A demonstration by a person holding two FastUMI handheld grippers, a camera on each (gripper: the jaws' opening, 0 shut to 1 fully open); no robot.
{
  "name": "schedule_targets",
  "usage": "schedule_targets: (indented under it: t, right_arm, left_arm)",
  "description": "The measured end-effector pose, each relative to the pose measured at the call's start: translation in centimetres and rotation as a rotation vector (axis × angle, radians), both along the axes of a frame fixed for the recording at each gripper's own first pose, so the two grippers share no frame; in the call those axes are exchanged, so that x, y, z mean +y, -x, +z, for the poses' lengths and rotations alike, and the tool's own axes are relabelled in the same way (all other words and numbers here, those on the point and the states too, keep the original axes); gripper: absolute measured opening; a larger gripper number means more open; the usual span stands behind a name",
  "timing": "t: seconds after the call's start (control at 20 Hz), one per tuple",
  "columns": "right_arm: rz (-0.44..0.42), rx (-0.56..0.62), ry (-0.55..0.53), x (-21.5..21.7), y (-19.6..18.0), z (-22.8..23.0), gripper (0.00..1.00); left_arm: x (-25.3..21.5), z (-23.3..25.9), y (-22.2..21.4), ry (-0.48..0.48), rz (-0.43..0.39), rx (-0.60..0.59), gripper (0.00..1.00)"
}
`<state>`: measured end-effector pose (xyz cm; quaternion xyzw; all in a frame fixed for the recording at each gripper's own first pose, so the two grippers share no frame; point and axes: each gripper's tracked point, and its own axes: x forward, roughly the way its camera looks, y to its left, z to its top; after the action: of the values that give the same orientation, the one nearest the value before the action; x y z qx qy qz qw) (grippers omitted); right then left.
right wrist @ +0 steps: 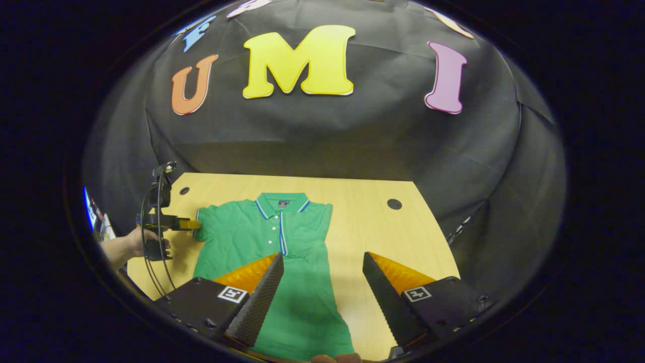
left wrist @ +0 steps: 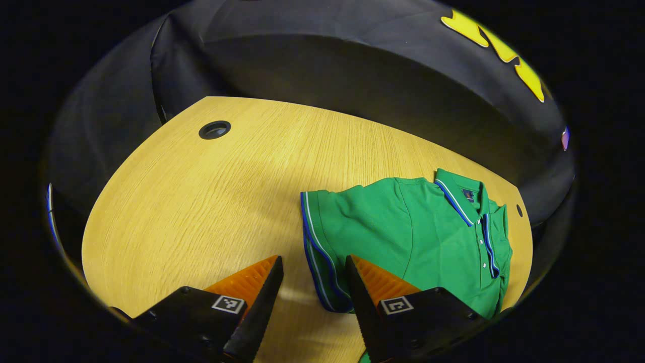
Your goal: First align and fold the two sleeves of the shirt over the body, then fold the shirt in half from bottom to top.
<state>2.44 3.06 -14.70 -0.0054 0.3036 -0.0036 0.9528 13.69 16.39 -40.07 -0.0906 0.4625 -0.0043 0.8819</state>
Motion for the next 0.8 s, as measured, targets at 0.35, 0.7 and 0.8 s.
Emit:
schedule_targets:
  t: [0.35,0.7,0.8]
  right_arm:
    - [-0.005,0.001,-0.019,-0.4,-0.3,-0.3,0.97]
    - [-0.043,-0.019,-0.029,-2.8,0.2,-0.5,0.97]
    - [-0.048,-0.032,-0.04,-3.4,0.3,-0.3,0.97]
  left_arm:
    - [-2.5,-0.3,0.3,0.018,0.033,0.053,0.29]
    - [-3.1,0.4,0.4,0.006,0.018,0.065,0.07]
    - [-3.1,1.3,0.3,-0.004,0.013,0.046,0.06]
